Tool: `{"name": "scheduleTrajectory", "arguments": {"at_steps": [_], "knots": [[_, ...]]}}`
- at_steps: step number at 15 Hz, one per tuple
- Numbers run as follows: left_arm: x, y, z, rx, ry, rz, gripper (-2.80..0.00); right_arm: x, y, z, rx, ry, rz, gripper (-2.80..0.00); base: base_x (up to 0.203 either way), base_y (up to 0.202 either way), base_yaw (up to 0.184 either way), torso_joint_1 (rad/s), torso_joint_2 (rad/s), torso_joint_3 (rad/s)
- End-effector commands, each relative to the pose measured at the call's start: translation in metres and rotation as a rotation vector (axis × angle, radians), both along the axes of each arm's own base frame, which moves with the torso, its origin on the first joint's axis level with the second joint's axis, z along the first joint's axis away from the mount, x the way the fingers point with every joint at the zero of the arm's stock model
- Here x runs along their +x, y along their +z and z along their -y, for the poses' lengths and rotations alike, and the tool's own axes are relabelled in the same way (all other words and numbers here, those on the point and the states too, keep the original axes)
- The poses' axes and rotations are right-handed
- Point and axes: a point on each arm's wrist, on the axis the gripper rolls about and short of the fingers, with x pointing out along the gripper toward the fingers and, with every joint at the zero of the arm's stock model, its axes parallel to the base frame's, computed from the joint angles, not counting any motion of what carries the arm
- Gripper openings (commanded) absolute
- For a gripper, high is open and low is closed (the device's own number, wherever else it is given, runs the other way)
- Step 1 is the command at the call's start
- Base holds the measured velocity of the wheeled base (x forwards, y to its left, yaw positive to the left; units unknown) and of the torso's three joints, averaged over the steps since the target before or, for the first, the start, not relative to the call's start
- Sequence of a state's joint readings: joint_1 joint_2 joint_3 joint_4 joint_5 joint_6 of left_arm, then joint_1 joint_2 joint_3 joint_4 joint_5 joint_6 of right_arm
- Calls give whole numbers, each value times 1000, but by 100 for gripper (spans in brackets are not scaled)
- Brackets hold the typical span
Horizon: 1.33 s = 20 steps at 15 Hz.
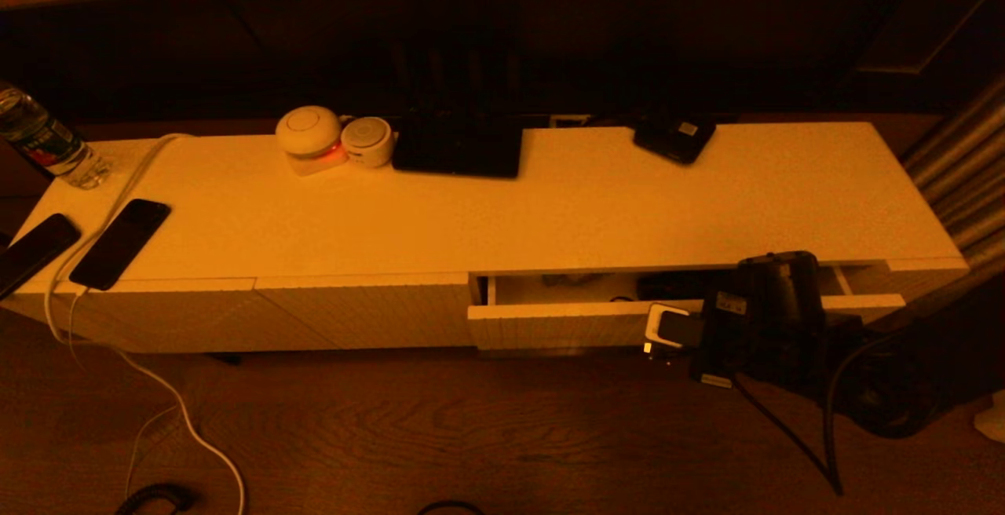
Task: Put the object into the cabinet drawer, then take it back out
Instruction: Close the drawer
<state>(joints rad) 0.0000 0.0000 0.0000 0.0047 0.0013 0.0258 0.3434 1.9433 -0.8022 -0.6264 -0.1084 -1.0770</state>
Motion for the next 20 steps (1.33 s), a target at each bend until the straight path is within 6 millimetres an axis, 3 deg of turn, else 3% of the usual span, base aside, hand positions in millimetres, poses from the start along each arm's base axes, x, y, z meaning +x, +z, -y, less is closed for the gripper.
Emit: {"name": "scheduleTrajectory", "arguments": {"at_steps": [1, 6, 20], "knots": [[0, 0, 0, 0, 0, 0, -280, 7, -7, -2, -5, 1, -2, -280, 0, 0, 0, 0, 0, 0], [0, 0, 0, 0, 0, 0, -280, 27, -9, -10, 31, 0, 88, -280, 0, 0, 0, 0, 0, 0], [0, 0, 0, 0, 0, 0, -280, 36, 6, -12, 48, -34, 167, -280, 0, 0, 0, 0, 0, 0]]}}
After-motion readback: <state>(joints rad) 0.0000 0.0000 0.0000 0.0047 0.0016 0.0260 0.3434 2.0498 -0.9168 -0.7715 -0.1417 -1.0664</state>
